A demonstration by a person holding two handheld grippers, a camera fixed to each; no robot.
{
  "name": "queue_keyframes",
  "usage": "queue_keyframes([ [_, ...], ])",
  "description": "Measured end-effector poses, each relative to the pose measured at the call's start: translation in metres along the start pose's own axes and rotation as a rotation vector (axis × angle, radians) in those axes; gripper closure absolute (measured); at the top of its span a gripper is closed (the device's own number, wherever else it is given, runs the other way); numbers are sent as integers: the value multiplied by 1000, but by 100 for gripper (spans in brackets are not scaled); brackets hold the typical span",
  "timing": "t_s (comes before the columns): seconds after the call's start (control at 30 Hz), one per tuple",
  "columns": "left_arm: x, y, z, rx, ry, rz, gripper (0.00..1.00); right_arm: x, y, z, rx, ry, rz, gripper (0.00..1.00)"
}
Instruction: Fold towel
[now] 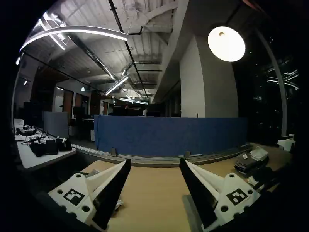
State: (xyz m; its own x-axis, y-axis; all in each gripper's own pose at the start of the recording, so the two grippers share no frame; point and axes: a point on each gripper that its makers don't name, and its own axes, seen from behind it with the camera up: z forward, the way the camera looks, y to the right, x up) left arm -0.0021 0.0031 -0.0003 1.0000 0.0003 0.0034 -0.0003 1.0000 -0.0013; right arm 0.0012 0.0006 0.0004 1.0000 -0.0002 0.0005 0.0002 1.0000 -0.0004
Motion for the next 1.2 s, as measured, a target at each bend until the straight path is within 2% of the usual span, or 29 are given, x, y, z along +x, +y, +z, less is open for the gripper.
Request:
queue_keyframes([
  [0.13, -13, 17, -1, -17, -33, 11, 7, 4, 2, 2, 5, -14, -8, 0],
  [0.3, -24, 35, 0, -69, -99, 58, 7, 3, -6, 1, 46, -63, -38, 0],
  [0.4, -29, 47, -2, -116, -136, 69, 7, -5, -17, 0, 101, -122, -59, 0],
  [0.57, -45, 63, -7, -215, -223, 71, 7, -27, -37, -5, 206, -261, -92, 0],
  [0.87, -72, 77, -16, -353, -378, 115, 7, -49, -62, -19, 364, -431, -154, 0],
  [1.2, -90, 82, -17, -393, -440, 135, 7, -63, -71, -21, 393, -478, -178, 0],
])
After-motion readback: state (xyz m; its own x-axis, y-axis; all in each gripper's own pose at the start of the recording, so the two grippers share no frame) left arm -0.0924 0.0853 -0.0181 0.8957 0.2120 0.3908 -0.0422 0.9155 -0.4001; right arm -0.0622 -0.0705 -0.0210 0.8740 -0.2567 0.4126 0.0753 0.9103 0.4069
